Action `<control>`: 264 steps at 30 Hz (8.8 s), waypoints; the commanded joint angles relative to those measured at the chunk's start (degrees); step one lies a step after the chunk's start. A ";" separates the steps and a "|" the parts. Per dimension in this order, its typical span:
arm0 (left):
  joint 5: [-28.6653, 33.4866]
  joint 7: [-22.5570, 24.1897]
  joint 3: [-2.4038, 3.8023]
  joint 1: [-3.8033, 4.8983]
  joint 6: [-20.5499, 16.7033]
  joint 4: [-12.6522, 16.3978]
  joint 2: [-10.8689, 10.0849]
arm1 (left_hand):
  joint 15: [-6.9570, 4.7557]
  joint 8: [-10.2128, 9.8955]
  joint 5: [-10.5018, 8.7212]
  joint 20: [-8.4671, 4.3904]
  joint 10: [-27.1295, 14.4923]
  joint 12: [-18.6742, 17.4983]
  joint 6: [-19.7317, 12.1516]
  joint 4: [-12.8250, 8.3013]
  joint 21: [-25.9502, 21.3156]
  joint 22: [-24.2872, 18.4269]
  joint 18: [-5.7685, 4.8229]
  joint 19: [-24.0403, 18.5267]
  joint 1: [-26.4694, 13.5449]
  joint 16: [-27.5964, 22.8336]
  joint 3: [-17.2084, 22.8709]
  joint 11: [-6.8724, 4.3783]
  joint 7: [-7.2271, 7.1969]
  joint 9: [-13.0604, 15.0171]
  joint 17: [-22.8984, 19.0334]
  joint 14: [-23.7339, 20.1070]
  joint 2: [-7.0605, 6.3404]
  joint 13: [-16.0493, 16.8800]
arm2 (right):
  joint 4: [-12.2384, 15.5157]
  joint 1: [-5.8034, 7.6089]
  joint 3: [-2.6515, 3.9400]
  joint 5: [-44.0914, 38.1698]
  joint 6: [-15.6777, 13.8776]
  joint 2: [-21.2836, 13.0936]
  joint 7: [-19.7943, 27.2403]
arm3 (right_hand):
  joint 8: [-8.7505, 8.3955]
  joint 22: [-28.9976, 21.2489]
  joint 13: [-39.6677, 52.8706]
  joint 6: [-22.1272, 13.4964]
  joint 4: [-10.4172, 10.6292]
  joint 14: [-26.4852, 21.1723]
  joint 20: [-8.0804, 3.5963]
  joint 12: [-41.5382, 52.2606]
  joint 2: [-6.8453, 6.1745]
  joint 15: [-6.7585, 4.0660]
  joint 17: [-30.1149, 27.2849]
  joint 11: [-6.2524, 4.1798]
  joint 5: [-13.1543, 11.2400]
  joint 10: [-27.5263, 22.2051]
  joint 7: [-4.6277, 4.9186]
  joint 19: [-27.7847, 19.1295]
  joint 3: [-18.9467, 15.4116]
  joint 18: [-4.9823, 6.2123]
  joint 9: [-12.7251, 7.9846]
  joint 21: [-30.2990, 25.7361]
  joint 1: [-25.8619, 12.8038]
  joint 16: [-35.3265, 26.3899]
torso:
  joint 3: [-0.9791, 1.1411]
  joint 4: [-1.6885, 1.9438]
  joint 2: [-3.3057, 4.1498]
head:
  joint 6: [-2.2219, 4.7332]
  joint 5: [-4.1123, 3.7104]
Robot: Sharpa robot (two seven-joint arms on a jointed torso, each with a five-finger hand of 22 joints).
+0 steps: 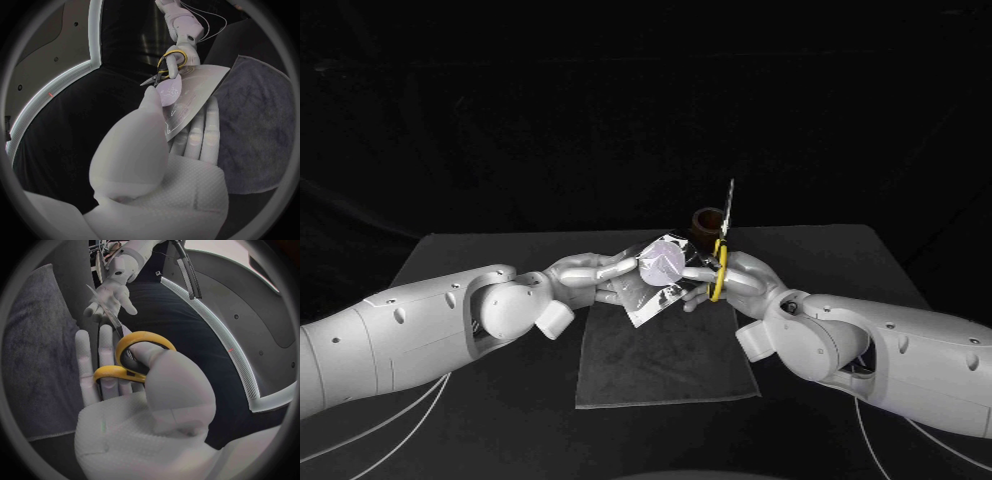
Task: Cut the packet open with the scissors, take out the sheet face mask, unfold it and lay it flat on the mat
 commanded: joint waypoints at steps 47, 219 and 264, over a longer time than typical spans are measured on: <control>3.85 12.45 0.11 -0.22 -9.38 2.30 1.30 | -4.49 7.19 -0.16 -3.92 17.62 -2.97 15.58 -0.77 -0.58 0.34 0.85 6.53 9.86 -1.44 20.90 -5.47 -2.10 2.79 1.92 11.89 4.71 0.07 | -1.51 -0.75 0.45 2.31 3.12 0.96 2.83 | -7.87 -6.58 -0.57 -9.49 1.41 -13.31 3.74 -1.68 -7.42 6.43 -4.26 4.62 0.29 -14.38 5.47 -8.41 -7.15 4.41 -2.38 -11.43 -5.40 -6.83 | -0.05 0.01 0.01 | 0.96 -0.01; -15.27 5.71 1.25 0.44 -5.64 -0.72 -1.26 | -4.55 7.39 -0.16 -4.10 18.58 -2.88 16.01 -11.70 1.34 0.79 0.73 5.89 -3.41 -4.04 38.83 -5.27 -1.49 5.86 4.64 13.46 -0.15 0.16 | 2.18 -0.42 -2.89 -13.05 14.83 -0.76 -17.09 | -9.15 -18.16 -0.38 -11.41 20.29 -18.02 6.23 0.92 -2.59 8.07 -14.55 6.24 0.48 -18.56 7.30 -1.85 -38.04 5.49 -2.06 -25.71 -3.05 -4.82 | -0.01 -0.04 0.03 | -0.60 -0.22; -20.35 4.78 1.25 0.44 -5.88 -0.34 -1.36 | -4.57 7.40 -0.16 -4.13 18.75 -2.85 16.12 -12.31 1.56 0.85 0.73 5.90 -3.97 -4.08 39.35 -5.27 -1.44 6.04 4.81 13.63 -0.20 0.17 | 0.65 0.99 -2.91 -15.61 13.03 -1.89 -18.14 | 3.10 -13.71 5.51 3.66 22.41 1.51 -1.86 12.15 7.83 -1.16 -6.42 -3.78 0.32 3.45 -2.92 11.39 -50.47 5.71 5.77 -15.88 9.98 9.01 | -0.04 0.01 0.01 | -1.10 -0.42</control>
